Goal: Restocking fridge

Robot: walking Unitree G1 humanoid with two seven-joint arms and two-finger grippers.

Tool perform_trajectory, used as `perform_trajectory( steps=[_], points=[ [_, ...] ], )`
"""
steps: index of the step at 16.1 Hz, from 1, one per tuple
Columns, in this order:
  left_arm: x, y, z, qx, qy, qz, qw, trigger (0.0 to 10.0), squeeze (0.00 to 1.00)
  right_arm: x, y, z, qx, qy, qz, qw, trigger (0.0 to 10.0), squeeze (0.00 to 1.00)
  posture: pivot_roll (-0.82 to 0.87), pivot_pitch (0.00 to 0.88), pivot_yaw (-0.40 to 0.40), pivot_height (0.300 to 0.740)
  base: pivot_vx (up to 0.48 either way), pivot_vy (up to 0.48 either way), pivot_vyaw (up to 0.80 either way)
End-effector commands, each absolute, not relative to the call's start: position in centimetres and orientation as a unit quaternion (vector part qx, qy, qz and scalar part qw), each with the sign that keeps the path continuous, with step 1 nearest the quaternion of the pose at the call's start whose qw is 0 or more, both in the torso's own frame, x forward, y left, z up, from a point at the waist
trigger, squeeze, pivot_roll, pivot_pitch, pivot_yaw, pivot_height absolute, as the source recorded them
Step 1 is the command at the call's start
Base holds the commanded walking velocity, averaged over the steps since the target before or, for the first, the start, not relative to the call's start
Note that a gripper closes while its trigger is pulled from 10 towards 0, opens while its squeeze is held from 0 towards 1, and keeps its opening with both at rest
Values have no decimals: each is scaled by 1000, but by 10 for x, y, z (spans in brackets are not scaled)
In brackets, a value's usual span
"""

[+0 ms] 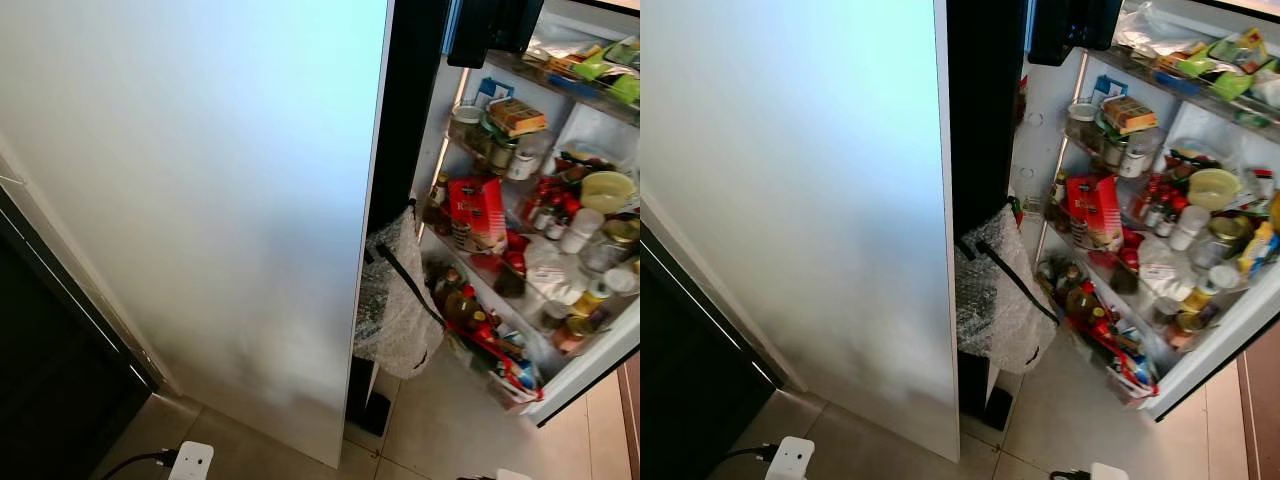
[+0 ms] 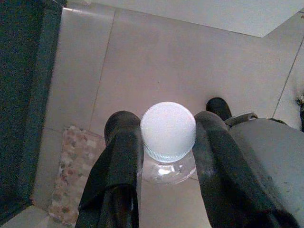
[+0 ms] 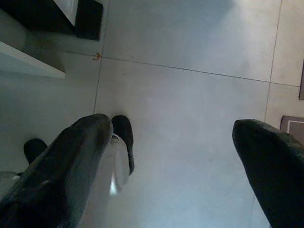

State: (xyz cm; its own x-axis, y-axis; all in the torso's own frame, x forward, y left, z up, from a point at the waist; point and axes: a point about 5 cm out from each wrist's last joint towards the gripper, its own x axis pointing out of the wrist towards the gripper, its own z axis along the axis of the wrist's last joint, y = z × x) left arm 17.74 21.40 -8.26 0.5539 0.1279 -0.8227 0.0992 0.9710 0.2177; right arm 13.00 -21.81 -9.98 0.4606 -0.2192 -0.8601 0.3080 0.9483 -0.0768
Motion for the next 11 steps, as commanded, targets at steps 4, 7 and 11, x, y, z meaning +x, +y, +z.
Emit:
perform_trajectory(
  steps=[4,7,11],
  points=[
    [175,214,-84,128,481,-3,867,10000,0,130,-216,-101,59,502,-147,850,10000,0,24,13,7,740,0,-80,0],
    [174,214,-84,130,486,-5,864,10000,0,128,-213,-102,63,499,-137,853,10000,0,17,4,7,740,0,-319,0],
    [173,215,-85,132,487,-9,863,10000,0,127,-209,-103,59,501,-125,854,10000,0,22,0,13,740,0,-322,0]
  ],
)
